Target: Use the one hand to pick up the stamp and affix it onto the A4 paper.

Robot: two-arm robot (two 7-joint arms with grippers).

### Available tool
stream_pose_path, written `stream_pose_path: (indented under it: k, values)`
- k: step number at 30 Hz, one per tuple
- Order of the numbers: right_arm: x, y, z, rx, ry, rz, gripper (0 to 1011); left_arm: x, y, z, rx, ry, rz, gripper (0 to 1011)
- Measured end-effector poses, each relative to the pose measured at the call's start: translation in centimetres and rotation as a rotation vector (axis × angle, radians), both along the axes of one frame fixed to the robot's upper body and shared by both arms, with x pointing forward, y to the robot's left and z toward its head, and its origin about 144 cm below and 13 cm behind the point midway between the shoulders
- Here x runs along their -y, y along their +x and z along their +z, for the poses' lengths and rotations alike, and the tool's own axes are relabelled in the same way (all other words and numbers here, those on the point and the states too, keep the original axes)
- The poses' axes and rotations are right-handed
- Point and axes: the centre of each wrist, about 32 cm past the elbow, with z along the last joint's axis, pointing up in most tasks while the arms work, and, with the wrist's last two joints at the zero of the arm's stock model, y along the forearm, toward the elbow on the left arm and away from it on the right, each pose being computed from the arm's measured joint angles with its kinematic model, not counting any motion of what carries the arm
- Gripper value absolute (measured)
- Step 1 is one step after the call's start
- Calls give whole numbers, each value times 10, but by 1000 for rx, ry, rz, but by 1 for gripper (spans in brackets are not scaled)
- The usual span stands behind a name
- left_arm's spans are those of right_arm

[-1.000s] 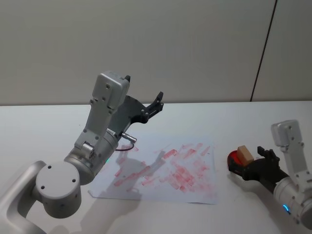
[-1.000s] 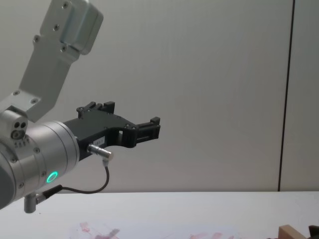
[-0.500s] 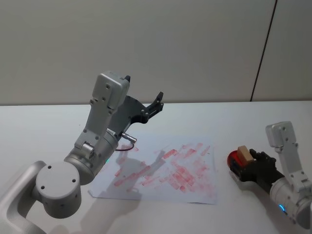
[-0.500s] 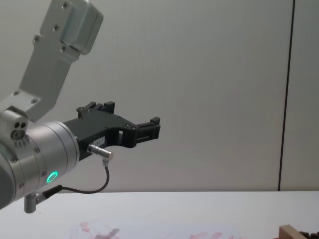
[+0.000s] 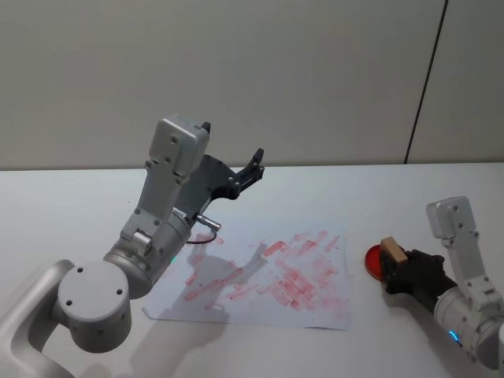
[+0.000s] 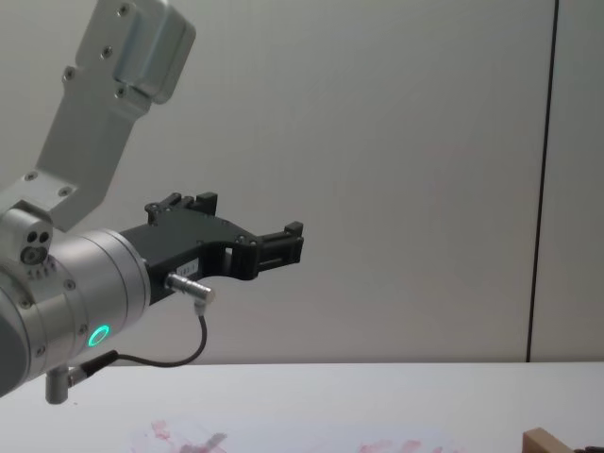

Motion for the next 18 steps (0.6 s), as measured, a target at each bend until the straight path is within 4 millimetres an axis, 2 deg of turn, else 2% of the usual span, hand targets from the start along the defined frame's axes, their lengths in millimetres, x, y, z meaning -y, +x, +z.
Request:
stream_pose_path:
  k: [11, 18]
  values:
    - [0, 0, 1, 12, 3, 4, 219, 0, 0, 0, 0, 0, 0, 1001]
    - [0, 1, 11, 70, 21, 27, 219, 0, 0, 0, 0, 0, 0, 1001]
